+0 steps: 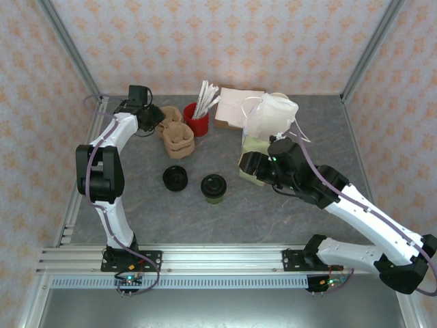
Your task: Pack the takeout coffee
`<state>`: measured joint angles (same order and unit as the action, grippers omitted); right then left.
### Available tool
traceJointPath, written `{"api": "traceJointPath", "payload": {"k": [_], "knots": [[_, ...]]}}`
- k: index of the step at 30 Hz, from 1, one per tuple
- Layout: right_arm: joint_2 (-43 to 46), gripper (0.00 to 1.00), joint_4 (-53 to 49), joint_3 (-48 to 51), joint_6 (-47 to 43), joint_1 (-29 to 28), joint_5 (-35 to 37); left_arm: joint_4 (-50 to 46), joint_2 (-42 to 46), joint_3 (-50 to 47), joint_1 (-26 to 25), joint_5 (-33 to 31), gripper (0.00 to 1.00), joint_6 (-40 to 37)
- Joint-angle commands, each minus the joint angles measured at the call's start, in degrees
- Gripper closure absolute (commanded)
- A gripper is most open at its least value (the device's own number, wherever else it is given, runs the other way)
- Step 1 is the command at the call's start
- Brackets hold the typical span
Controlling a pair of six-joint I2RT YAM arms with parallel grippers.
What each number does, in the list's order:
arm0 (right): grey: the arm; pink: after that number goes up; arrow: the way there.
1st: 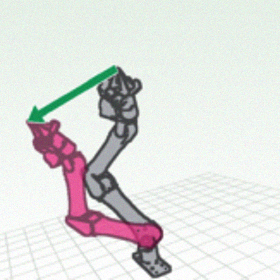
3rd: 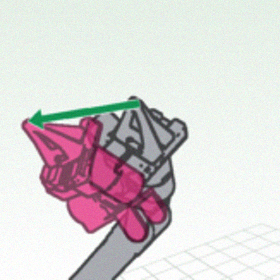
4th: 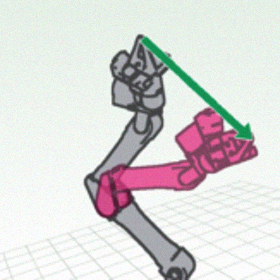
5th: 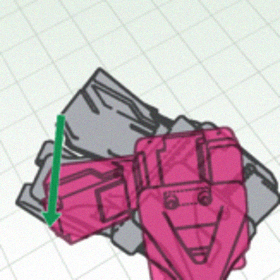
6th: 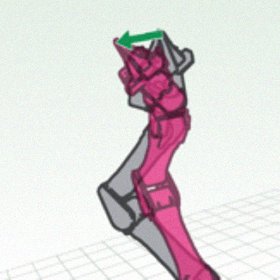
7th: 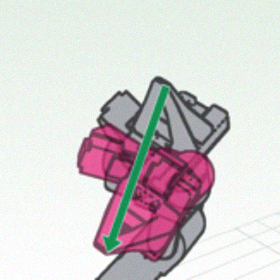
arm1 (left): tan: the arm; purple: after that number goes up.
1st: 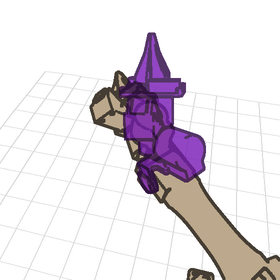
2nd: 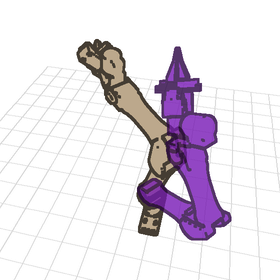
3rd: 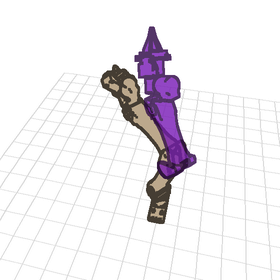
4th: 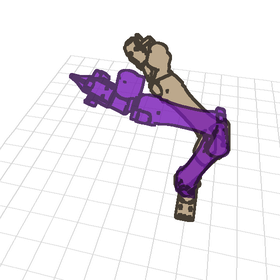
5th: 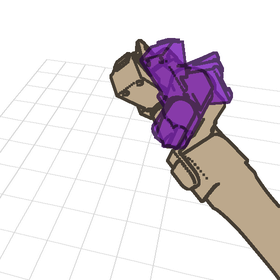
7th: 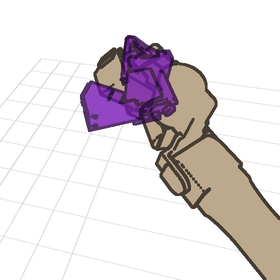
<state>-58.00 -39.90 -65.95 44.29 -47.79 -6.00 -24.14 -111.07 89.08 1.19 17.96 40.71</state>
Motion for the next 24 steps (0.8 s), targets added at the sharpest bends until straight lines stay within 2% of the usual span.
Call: {"api": "traceJointPath", "payload": {"k": [1, 10, 19, 24], "knots": [[1.2, 0.39, -0.8, 0.0, -0.2, 0.4, 0.3, 1.7, 1.1, -0.5, 0.4, 0.8, 0.75, 1.0], [1.9, 0.39, -1.3, -0.1, 0.0, 0.4, 0.5, 3.9, 4.1, -0.3, 0.3, 4.7, 0.89, 4.7], [2.4, 0.39, -0.2, 0.3, -0.6, 0.4, 0.2, 2.5, 10.7, 2.5, -0.4, 6.8, 0.9, 6.7], [3.5, 0.4, 2.0, 0.3, -1.9, 0.4, 0.0, -2.0, 15.7, 6.1, -0.7, 7.9, 0.9, 5.7]]}}
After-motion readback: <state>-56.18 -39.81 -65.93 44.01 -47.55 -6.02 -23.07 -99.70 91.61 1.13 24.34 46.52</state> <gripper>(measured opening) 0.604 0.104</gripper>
